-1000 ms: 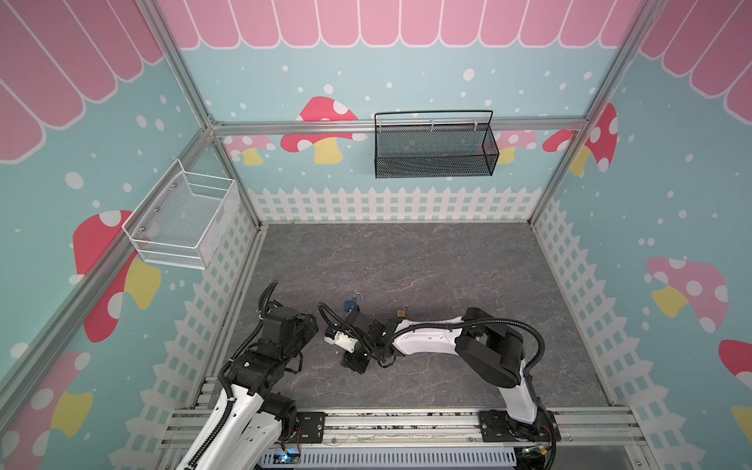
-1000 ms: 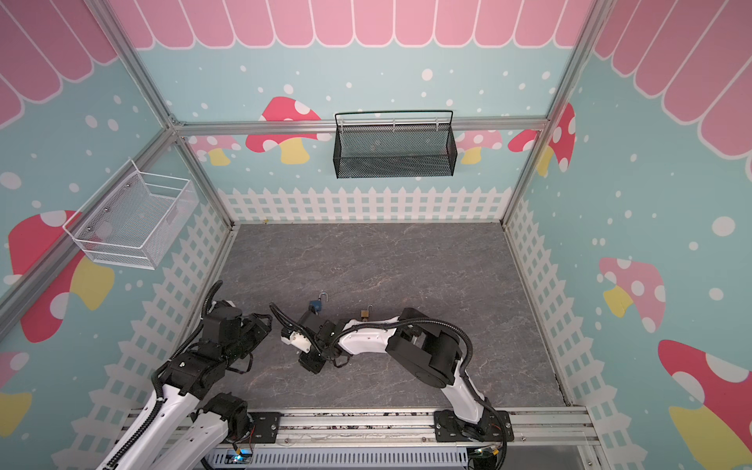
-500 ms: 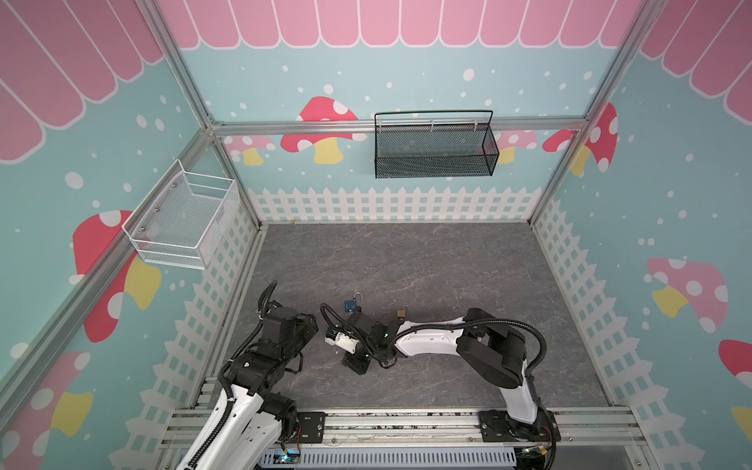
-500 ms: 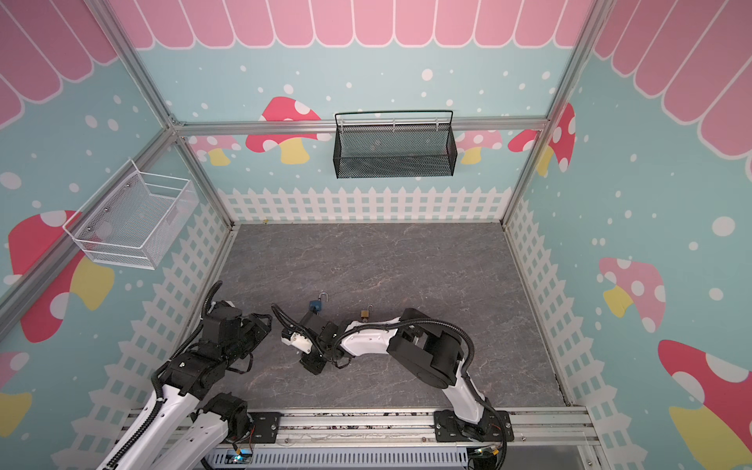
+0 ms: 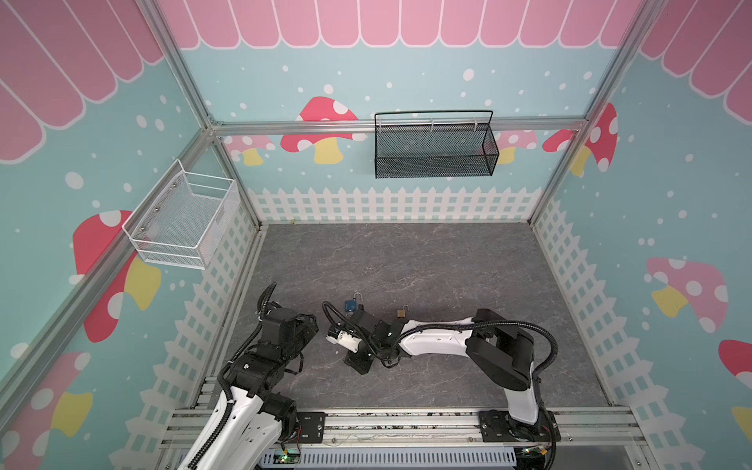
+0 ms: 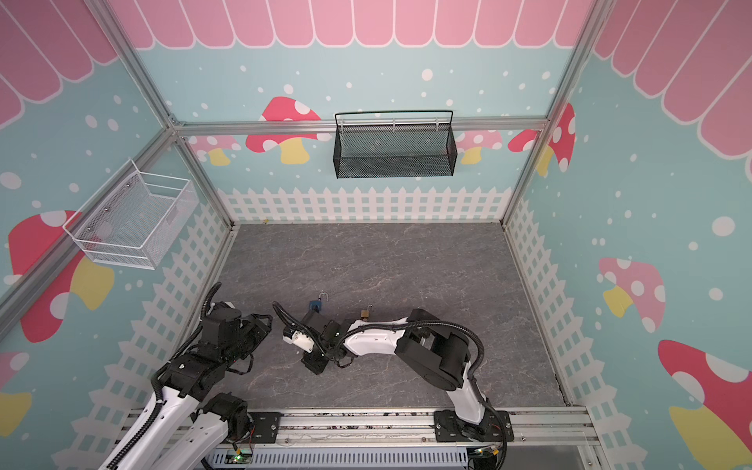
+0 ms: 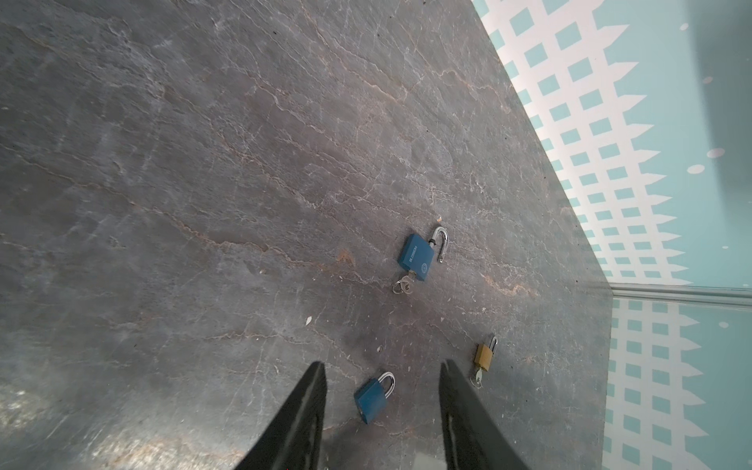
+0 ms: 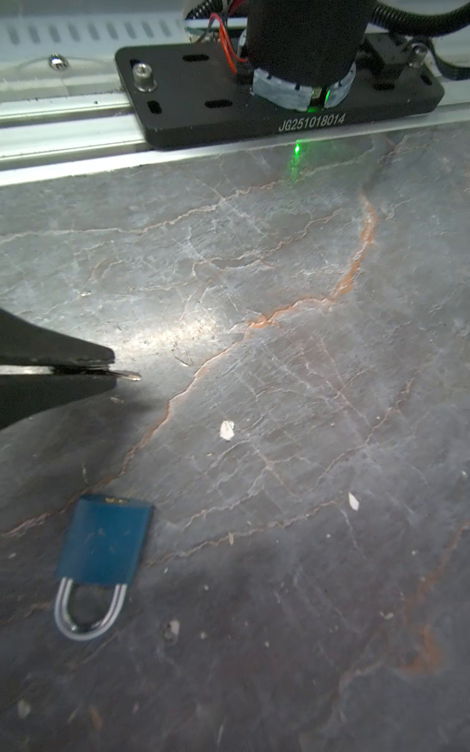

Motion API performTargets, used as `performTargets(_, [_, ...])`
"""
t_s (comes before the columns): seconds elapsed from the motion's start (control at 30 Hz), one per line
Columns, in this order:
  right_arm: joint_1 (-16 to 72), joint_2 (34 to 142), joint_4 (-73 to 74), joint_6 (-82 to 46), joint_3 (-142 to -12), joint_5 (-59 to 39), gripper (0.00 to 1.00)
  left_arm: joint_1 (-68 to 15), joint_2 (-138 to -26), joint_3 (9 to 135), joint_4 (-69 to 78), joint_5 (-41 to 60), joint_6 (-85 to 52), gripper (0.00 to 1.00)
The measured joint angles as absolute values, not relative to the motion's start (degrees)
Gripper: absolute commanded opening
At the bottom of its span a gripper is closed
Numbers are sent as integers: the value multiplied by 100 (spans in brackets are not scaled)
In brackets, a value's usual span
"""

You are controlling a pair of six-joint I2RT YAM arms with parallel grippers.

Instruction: Unlock with the key

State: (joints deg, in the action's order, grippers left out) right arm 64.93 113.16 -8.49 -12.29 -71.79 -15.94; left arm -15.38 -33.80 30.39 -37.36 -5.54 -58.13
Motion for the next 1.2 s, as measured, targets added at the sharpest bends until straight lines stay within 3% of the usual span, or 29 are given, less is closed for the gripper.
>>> performTargets(0.37, [6055,10307,-574,-1529,-6657,-2075,0,-1533,-3385,2873,-3352,-110,-5920,45])
performTargets(0.7, [5192,8956,40,-1712,-5918,-2829,0,-1570,-3660,2637,-1629,1260,-5920,44])
performTargets(1.2, [4622,7983,395,-1833,-5590,-3540,0,-2862,-4611,2620,987,1946,-5634,38])
